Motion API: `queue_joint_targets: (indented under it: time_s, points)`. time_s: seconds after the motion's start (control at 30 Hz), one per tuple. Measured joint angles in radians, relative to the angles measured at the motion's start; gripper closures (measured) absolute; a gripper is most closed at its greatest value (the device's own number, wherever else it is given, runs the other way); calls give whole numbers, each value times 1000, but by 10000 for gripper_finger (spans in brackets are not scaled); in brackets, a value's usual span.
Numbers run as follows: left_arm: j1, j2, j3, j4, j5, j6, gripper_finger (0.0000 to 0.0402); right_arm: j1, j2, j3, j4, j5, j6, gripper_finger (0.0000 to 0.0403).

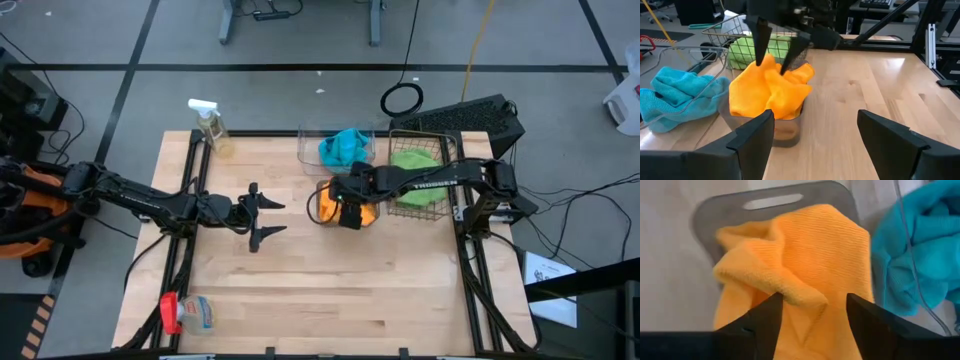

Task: Sort microfiber towel by color & place in baskets
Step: Put the orange towel into the black bin

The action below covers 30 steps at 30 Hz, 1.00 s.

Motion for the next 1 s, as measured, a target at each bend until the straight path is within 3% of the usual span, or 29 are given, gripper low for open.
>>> queue_joint_targets:
  time_s: [0.2, 0.43, 1.0]
  points:
    - [0, 0, 0, -1, 1, 0, 112, -72, 13, -77, 51, -34, 0, 265]
    - [0, 0, 0, -1, 1, 0, 112, -115, 12, -177, 212, -179, -2, 392]
    - [0, 1, 0, 0, 6, -17, 112, -112, 69, -240, 308, -226, 38, 398]
